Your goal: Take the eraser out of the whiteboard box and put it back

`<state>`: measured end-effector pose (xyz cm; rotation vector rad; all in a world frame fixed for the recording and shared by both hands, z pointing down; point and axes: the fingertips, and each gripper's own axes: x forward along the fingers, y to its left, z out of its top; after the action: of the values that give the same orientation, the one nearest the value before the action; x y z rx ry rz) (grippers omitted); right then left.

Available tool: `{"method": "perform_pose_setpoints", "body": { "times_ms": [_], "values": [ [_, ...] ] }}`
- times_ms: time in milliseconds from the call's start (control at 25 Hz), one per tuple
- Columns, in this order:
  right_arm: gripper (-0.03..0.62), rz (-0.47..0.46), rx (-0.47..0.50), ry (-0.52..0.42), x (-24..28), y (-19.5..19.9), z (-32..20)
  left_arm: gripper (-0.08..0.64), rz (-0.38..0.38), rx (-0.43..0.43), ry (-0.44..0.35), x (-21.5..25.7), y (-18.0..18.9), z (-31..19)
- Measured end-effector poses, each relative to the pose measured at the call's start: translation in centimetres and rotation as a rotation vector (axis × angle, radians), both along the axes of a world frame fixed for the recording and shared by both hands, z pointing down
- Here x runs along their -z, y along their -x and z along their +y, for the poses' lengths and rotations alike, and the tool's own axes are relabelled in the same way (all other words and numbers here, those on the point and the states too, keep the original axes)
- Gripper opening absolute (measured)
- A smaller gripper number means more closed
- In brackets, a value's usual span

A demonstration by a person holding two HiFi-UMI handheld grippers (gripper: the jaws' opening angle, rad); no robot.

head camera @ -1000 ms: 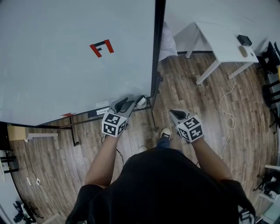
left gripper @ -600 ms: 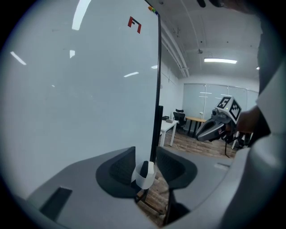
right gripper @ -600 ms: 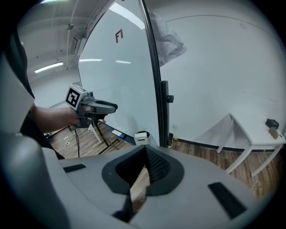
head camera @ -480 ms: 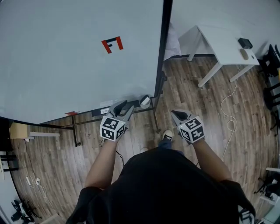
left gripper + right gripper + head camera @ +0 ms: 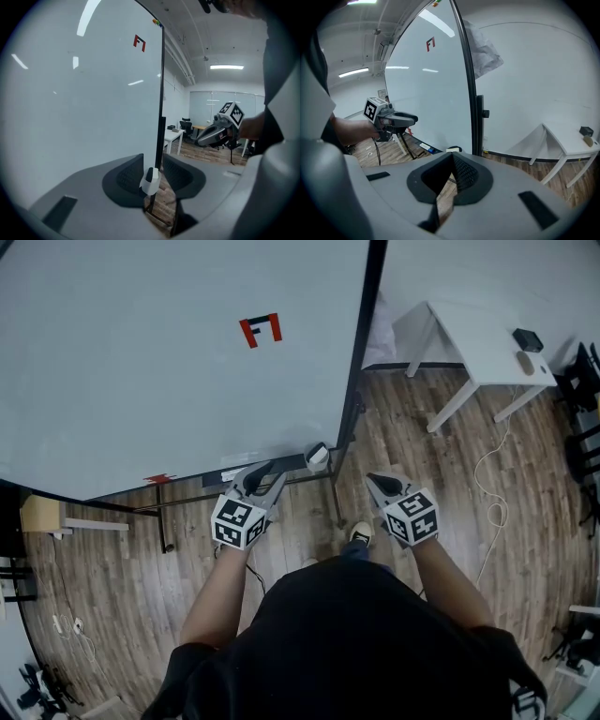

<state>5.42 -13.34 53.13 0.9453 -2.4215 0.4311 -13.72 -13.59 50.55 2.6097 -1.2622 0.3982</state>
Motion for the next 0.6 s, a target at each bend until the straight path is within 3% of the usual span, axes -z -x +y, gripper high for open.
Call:
{"method": "perform_pose_setpoints", "body": {
  "times_ms": [600],
  "values": [
    [-0.006,0.0,0.021,-0.015,0.4,1.3,0.9,0.117,-0.004,0.013,0.003,-0.3,1.6,3.0]
  ]
}}
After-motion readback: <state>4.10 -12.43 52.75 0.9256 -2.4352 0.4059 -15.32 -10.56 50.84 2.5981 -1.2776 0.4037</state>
